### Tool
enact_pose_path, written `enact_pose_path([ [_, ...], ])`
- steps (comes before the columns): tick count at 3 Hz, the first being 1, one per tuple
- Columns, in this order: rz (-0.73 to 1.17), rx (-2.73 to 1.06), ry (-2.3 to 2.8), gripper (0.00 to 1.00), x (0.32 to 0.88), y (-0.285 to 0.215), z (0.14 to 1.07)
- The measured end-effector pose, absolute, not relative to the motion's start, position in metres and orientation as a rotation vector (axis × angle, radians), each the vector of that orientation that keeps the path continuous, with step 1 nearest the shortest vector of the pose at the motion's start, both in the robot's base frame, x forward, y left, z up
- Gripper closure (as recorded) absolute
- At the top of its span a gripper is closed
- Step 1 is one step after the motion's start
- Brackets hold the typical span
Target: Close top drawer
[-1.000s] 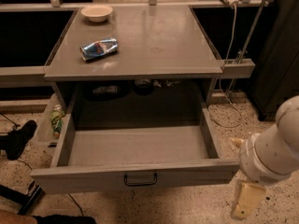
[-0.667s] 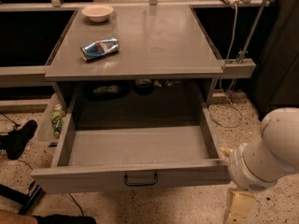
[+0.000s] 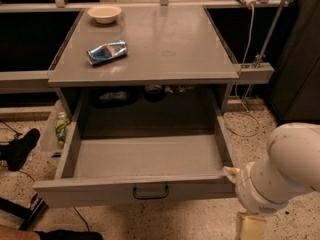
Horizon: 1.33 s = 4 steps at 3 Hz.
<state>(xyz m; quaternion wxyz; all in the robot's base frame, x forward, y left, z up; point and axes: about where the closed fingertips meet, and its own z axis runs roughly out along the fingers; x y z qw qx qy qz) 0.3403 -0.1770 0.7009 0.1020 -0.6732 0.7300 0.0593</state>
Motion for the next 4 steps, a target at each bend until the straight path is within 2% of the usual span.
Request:
enact_pose_path([
  [2, 0.284, -2.051, 2.058, 0.0, 0.314, -0.154, 0.679],
  [4, 0.339, -2.047, 2.064, 0.0, 0.336, -0.155, 0.629],
])
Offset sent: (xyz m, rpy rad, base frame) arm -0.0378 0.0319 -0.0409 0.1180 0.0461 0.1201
